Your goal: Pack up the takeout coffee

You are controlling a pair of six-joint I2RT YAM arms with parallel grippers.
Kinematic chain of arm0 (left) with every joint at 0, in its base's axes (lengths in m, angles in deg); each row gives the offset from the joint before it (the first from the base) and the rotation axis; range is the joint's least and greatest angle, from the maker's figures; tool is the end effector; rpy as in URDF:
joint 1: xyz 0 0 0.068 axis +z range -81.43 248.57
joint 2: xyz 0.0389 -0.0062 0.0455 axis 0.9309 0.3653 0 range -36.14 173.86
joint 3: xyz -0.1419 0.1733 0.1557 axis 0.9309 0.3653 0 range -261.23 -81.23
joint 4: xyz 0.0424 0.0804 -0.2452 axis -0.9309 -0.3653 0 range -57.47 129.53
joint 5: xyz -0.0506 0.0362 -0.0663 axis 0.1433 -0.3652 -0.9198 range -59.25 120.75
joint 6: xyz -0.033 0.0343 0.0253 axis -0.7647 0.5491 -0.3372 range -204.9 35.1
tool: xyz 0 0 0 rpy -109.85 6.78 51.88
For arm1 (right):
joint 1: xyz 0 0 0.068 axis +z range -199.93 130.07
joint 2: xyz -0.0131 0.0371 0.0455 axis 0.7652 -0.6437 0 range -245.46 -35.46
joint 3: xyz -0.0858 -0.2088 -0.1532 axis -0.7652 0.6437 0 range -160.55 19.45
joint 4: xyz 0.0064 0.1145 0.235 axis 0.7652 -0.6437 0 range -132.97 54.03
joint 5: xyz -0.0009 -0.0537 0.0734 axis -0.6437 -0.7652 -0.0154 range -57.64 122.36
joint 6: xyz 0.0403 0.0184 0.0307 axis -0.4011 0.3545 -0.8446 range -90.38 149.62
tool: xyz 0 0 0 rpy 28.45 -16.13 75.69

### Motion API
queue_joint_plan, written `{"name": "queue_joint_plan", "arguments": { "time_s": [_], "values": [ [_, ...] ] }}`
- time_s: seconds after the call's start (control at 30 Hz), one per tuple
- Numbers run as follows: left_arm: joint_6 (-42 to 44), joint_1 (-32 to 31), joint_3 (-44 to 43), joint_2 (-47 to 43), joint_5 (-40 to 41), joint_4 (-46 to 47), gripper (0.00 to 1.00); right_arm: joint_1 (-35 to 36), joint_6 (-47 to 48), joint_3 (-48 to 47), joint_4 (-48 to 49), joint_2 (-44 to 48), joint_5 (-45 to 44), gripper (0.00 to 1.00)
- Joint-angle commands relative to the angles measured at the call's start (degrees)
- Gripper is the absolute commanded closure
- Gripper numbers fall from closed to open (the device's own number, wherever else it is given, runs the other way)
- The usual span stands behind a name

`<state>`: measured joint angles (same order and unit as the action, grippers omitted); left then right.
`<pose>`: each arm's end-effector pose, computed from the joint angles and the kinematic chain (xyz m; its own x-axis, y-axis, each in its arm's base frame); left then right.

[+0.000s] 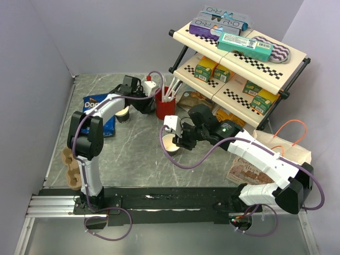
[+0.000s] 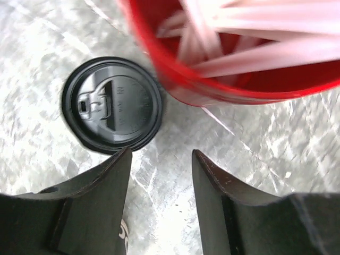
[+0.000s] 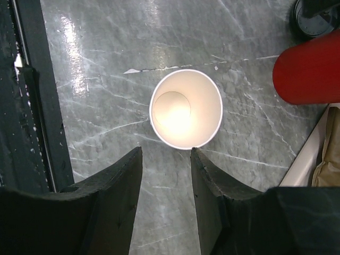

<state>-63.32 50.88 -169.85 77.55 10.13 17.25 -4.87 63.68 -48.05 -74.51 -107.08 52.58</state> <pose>0.4212 -0.1474 0.2268 -0.4633 0.5092 -0.7253 0.7336 0.6795 0.0084 0.1780 0.1959 0.3336 0.0760 -0.6678 -0.7404 -0.9671 0.1315 -0.2179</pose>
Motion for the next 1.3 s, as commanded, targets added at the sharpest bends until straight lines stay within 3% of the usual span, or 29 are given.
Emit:
{"name": "queue_joint_plan", "arguments": {
  "time_s": [0.0, 0.03, 0.3, 0.77, 0.97, 1.27],
  "values": [
    [-10.06, 0.91, -1.01, -3.57, 2.06, 5.50, 0.46, -0.50, -0.84, -2.63, 1.10, -0.19, 0.69, 0.51],
    [-10.94, 1.17, -2.51, -2.95, 5.73, 5.06, 0.46, -0.50, -0.93, -2.63, 1.10, -0.28, 0.95, 0.52],
    [-18.32, 3.81, -17.53, 8.47, 12.00, -1.00, 0.46, -0.50, -1.46, -3.07, 1.98, -1.07, 0.95, 0.51],
    [-18.15, 4.51, -23.70, 17.09, 14.03, -3.99, 0.44, -0.59, -1.81, -2.10, 2.16, -0.72, 1.04, 0.52],
    [-18.07, 4.86, -24.49, 18.67, 12.36, -4.52, 0.51, -0.50, -1.90, -2.45, 2.16, -1.33, 1.04, 0.52],
    [-17.54, 4.86, -24.23, 18.32, 11.22, -4.79, 0.78, -0.58, -2.16, -2.54, 2.60, -2.04, 1.13, 0.52]
  ]
}}
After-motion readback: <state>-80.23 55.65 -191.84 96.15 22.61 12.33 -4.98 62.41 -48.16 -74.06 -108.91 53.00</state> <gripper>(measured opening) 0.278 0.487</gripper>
